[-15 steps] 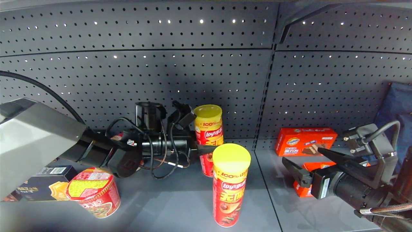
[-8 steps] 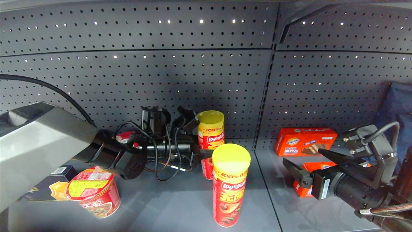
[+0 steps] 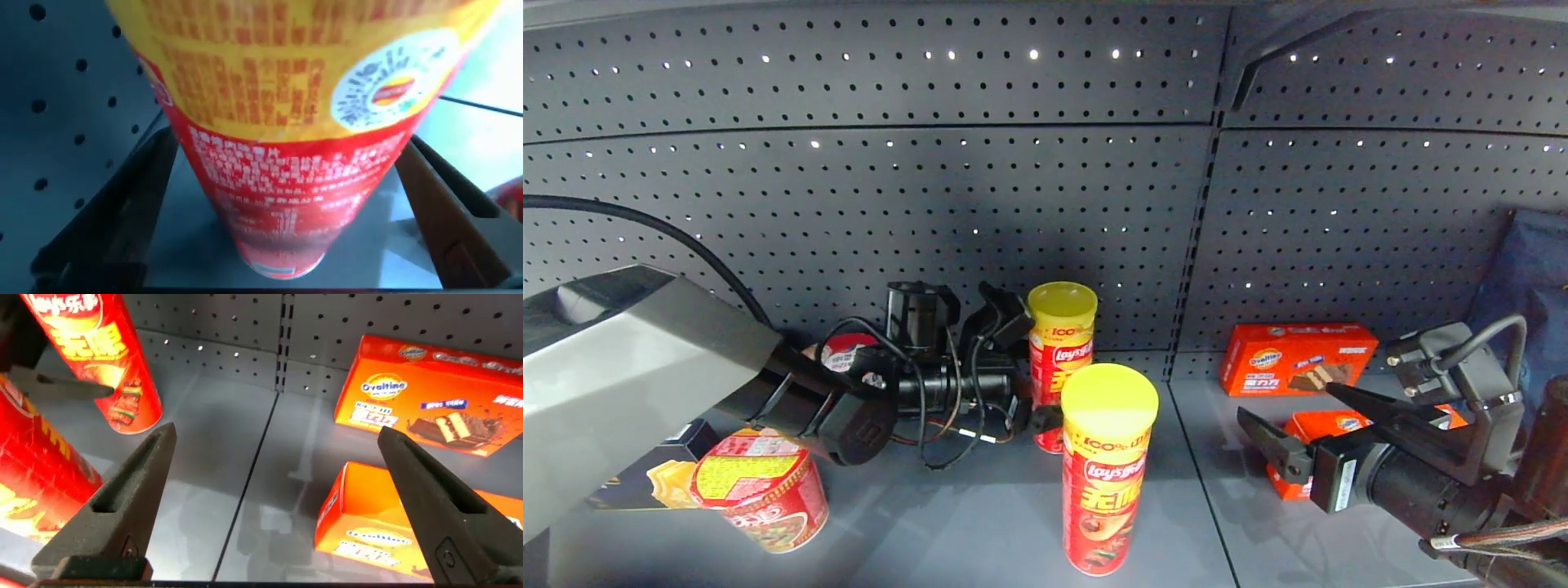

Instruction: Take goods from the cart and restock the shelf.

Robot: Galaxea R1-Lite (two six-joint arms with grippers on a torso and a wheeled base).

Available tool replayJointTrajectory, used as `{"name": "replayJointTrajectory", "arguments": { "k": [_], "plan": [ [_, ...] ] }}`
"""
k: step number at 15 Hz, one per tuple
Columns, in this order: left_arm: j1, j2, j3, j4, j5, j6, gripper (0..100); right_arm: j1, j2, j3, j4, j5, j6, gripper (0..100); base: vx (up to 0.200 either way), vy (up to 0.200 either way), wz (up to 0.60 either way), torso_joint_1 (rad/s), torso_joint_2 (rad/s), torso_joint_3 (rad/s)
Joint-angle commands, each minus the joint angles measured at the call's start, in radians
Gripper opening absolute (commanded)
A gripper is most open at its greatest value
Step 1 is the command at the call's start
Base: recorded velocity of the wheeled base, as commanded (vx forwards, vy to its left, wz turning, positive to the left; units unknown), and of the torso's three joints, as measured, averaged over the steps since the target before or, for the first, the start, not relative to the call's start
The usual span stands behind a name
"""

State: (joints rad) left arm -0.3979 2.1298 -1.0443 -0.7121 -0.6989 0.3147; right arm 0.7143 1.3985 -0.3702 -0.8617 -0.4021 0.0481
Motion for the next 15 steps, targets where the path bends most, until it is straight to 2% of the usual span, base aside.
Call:
{"name": "replayJointTrajectory", "arguments": {
  "k": [1,5,9,12,13,15],
  "plan": [
    [0.011,-0.099,0.066,-0.001,0.006,0.000,100,0.002,0.020,0.014,-0.002,0.008,-0.001,100,0.000,0.000,0.00,0.000,0.00,0.000],
    [0.044,-0.246,0.201,-0.001,0.047,0.000,100,0.007,0.066,0.043,-0.003,0.028,-0.001,100,0.000,0.000,0.00,0.000,0.00,0.000],
    [0.111,-0.412,0.336,0.000,0.105,0.000,100,0.022,0.172,0.036,0.000,0.029,0.001,100,0.000,0.000,0.00,0.000,0.00,0.000],
    [0.123,-0.496,0.379,0.003,0.196,-0.006,100,0.037,0.252,0.019,0.001,0.029,0.027,100,0.000,0.000,0.00,0.000,0.00,0.000],
    [0.123,-0.541,0.380,0.008,0.249,-0.014,100,0.037,0.304,-0.013,0.001,0.029,0.045,100,0.000,0.000,0.00,0.000,0.00,0.000],
    [0.120,-0.603,0.382,0.014,0.320,-0.022,100,0.042,0.361,-0.090,0.001,0.029,0.047,100,0.000,0.000,0.00,0.000,0.00,0.000]
  ]
}}
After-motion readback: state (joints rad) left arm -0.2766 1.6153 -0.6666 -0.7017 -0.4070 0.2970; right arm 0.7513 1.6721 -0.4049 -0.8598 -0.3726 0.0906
